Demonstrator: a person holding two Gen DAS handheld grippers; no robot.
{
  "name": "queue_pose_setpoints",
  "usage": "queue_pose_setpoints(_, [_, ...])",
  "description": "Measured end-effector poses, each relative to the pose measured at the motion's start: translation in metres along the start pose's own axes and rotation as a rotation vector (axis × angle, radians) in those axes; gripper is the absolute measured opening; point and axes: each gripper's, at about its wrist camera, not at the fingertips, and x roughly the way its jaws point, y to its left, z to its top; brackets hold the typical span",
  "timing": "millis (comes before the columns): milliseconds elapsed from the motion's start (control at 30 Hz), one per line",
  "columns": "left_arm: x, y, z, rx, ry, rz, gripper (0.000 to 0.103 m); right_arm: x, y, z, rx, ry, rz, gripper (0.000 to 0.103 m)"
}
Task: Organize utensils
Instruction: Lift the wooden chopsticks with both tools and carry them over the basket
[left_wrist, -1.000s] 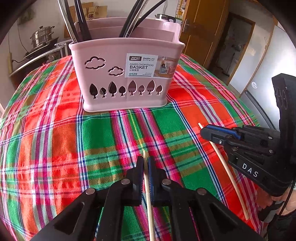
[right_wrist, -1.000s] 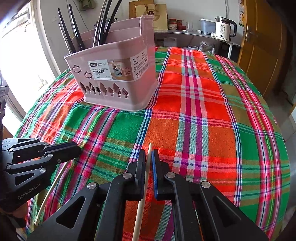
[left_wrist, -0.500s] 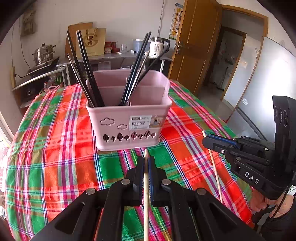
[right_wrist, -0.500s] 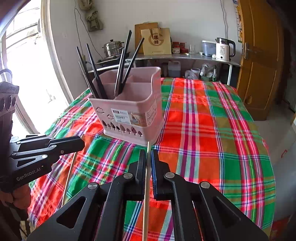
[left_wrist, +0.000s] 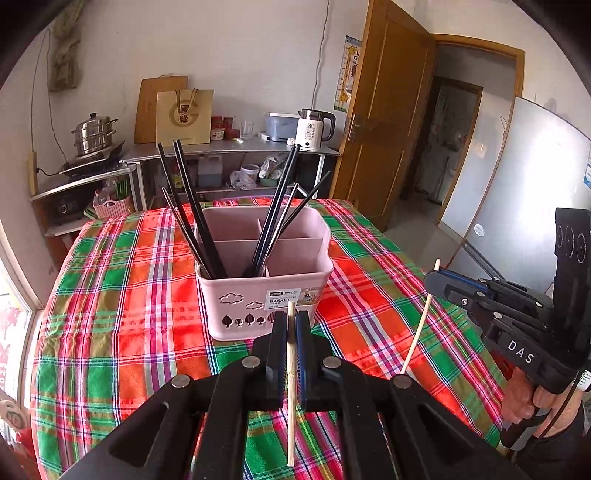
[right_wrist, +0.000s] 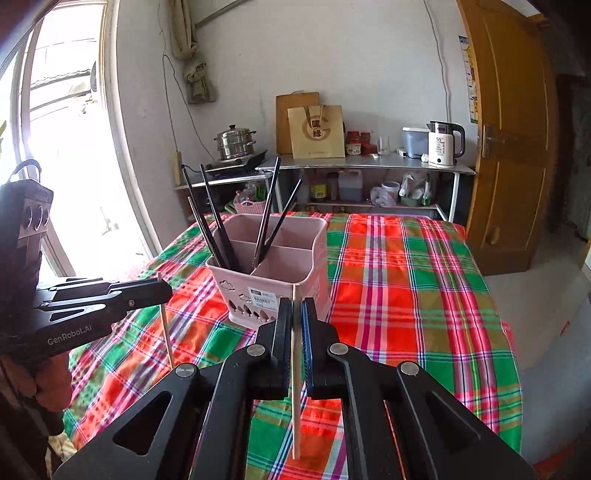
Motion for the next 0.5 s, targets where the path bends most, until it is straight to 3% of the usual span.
queue_pose_setpoints(500, [-0.018,0.002,0.006,-0.002,-0.026,-0.003,0.004,-0.017,0.006,0.004,-0.007,-0.033,0.014,0.005])
